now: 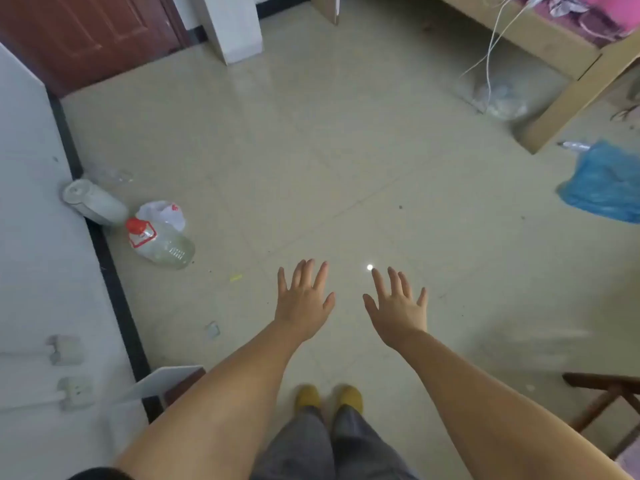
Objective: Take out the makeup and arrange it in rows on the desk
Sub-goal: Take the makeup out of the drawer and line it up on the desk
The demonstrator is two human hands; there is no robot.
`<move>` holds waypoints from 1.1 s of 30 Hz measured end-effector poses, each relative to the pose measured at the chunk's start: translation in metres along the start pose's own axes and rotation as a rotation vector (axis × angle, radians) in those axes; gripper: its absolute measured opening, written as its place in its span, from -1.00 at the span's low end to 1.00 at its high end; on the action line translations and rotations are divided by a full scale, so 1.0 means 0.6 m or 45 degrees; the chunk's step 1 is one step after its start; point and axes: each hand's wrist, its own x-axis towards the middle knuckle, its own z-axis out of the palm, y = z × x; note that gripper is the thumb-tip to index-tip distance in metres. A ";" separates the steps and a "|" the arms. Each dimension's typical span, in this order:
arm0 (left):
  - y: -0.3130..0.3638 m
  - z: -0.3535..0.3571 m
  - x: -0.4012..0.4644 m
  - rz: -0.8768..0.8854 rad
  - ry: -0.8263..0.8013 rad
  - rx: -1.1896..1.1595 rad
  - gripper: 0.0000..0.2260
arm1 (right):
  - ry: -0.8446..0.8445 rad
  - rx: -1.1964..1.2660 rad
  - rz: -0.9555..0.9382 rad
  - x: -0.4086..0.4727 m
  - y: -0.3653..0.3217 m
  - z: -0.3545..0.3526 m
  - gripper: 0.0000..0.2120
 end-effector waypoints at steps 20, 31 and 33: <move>-0.132 -0.211 0.432 0.023 0.191 0.034 -0.47 | 0.093 -0.118 -0.003 0.429 -0.086 -0.254 -0.47; -0.176 -0.379 0.764 0.120 0.267 -0.044 -0.47 | 0.190 -0.062 0.092 0.724 -0.120 -0.449 -0.47; -0.176 -0.405 0.840 0.141 0.279 -0.026 -0.47 | 0.201 -0.068 0.083 0.790 -0.114 -0.482 -0.47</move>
